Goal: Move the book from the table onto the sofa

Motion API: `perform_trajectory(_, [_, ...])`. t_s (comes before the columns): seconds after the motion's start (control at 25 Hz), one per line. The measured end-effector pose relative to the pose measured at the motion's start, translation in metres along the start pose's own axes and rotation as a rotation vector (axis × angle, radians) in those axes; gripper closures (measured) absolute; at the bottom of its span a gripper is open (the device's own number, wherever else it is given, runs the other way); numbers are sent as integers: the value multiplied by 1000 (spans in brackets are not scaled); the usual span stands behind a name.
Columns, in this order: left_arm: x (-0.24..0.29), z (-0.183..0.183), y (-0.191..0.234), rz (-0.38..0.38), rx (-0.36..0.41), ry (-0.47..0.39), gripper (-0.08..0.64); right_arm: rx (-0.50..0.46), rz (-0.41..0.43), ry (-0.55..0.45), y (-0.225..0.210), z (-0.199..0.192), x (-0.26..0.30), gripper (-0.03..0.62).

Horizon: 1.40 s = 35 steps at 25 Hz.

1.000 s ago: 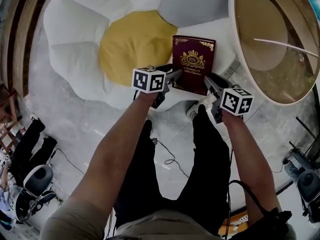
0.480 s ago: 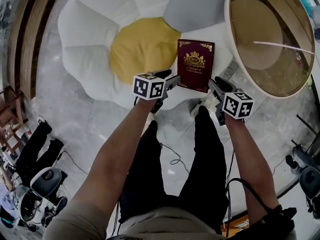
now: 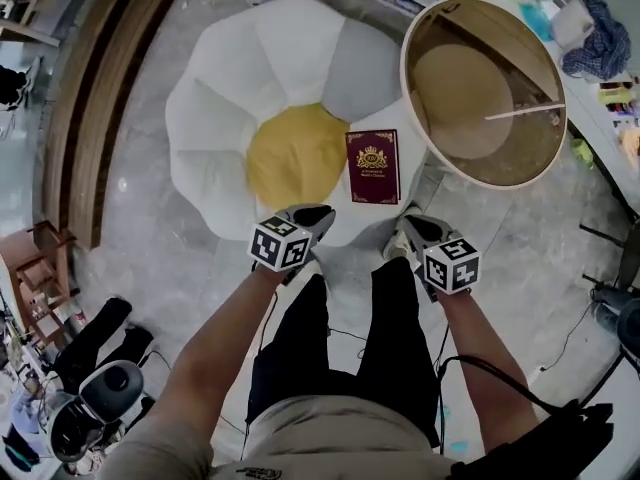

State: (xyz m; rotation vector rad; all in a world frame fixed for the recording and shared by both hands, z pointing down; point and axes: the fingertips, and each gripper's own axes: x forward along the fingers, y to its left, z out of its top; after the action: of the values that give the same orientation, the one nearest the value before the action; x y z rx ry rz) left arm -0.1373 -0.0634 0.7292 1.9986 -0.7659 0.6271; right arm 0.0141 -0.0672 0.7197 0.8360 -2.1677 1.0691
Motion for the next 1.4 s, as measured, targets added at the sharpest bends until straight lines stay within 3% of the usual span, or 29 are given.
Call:
perform_trajectory(0.12, [-39, 11, -45, -15, 64, 1, 550, -31, 26, -40, 43, 11, -42, 580])
perform_trajectory(0.52, [-168, 43, -199, -186, 168, -34, 552, -138, 44, -146, 168, 43, -170, 580])
perform_trajectory(0.68, [-209, 59, -242, -185, 280, -65, 552, -145, 42, -208, 194, 59, -215, 580])
perform_trajectory(0.96, [-262, 69, -295, -206, 411, -139, 552, -225, 16, -285, 234, 71, -272, 580])
perform_trajectory(1.4, [-299, 50, -311, -192, 420, -225, 552, -317, 47, -287, 292, 58, -289, 580])
